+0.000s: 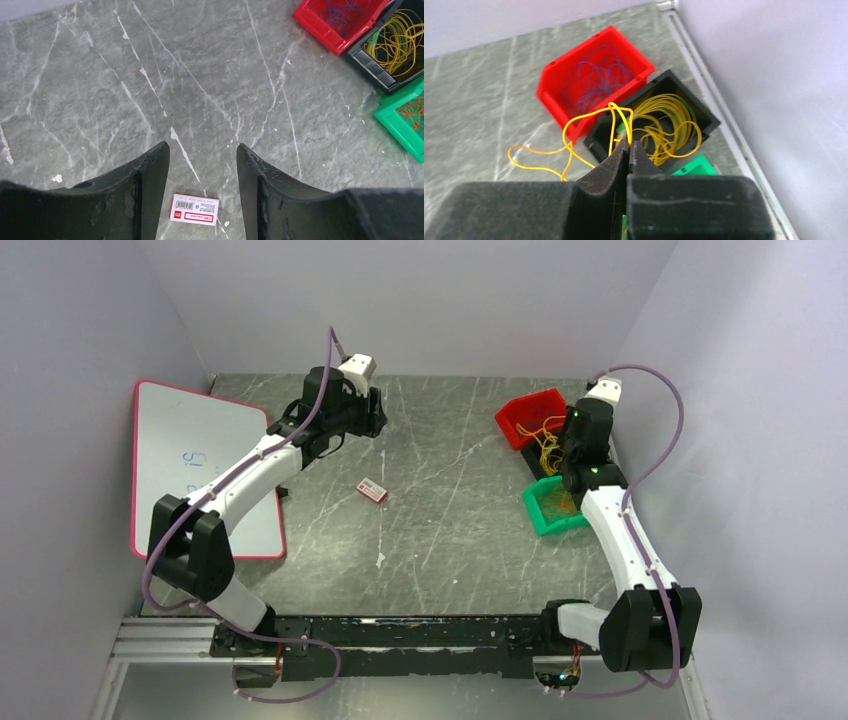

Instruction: Untangle the cables

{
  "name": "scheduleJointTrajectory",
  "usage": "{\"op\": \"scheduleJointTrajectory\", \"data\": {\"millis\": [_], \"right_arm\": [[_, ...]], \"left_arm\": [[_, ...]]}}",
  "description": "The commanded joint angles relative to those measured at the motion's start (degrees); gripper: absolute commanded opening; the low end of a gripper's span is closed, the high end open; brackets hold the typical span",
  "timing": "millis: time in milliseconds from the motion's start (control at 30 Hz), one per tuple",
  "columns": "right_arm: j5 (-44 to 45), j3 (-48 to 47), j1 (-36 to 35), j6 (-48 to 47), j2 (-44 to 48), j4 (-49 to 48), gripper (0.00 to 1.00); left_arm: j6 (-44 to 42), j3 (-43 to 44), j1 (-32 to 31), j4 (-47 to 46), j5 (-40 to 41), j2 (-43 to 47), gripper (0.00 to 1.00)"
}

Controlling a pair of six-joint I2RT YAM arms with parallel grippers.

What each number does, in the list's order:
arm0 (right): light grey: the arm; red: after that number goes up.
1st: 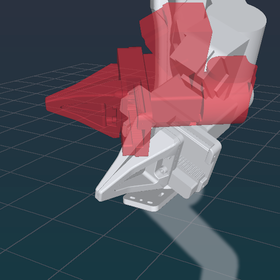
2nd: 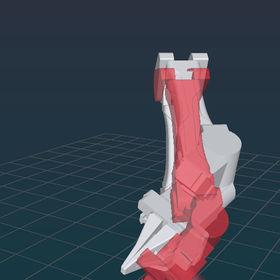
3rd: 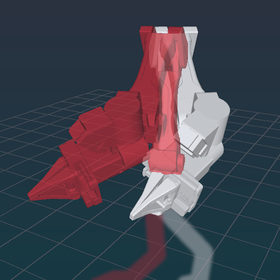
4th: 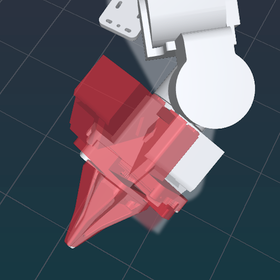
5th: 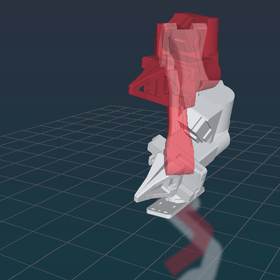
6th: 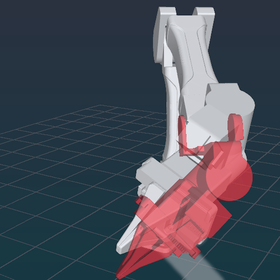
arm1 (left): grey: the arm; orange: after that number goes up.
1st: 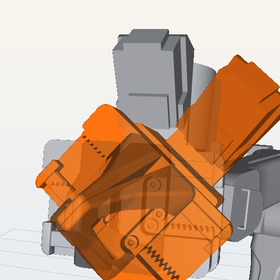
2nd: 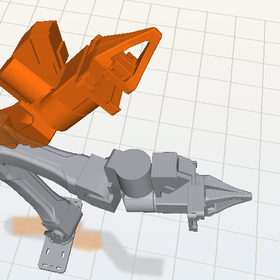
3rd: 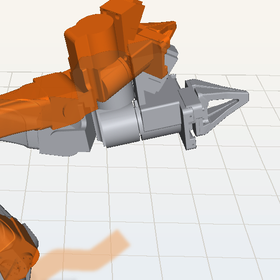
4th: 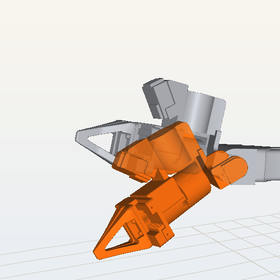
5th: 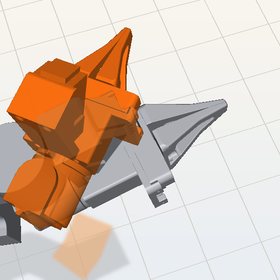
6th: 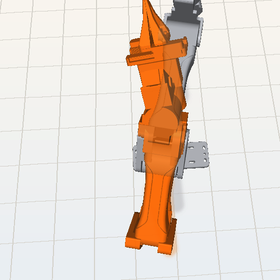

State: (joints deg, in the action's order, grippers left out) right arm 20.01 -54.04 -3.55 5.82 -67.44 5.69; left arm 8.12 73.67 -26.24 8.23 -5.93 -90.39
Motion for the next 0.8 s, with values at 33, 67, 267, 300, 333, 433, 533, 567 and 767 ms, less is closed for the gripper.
{"op": "scheduleJointTrajectory", "data": {"millis": [33,67,267,300,333,433,533,567,767], "right_arm": [[7.8,-2.7,3.3,-2.5,-3.9,2.7,0.00],[8.9,-3.0,3.6,-2.8,-4.9,3.1,0.00],[12.2,-6.7,5.5,-4.3,-10.8,5.0,0.00],[13.1,-7.2,5.6,-4.5,-11.8,5.1,0.00],[13.6,-7.9,5.8,-4.8,-12.8,5.1,0.00],[14.6,-8.7,6.4,-5.7,-15.4,3.9,0.00],[14.7,-10.2,6.6,-6.4,-19.5,3.3,0.00],[15.0,-11.0,6.7,-6.6,-20.8,3.3,0.00],[14.1,-15.5,7.0,-7.0,-29.1,2.9,0.00]], "left_arm": [[-2.7,-1.2,0.7,-3.8,-1.0,1.4,0.57],[-3.1,-2.4,0.8,-4.1,-0.4,2.2,0.58],[-3.7,-5.2,0.7,-5.9,0.2,4.4,0.58],[-3.8,-5.0,0.7,-5.6,0.2,4.0,0.58],[-4.0,-4.7,0.7,-5.2,0.5,3.7,0.57],[-4.0,-4.4,0.7,-4.5,1.3,3.0,0.57],[-4.2,-5.0,0.7,-4.9,1.1,3.5,0.57],[-4.1,-5.3,0.7,-5.2,1.1,3.6,0.57],[-4.3,-5.1,0.7,-4.8,1.4,3.2,0.57]]}}
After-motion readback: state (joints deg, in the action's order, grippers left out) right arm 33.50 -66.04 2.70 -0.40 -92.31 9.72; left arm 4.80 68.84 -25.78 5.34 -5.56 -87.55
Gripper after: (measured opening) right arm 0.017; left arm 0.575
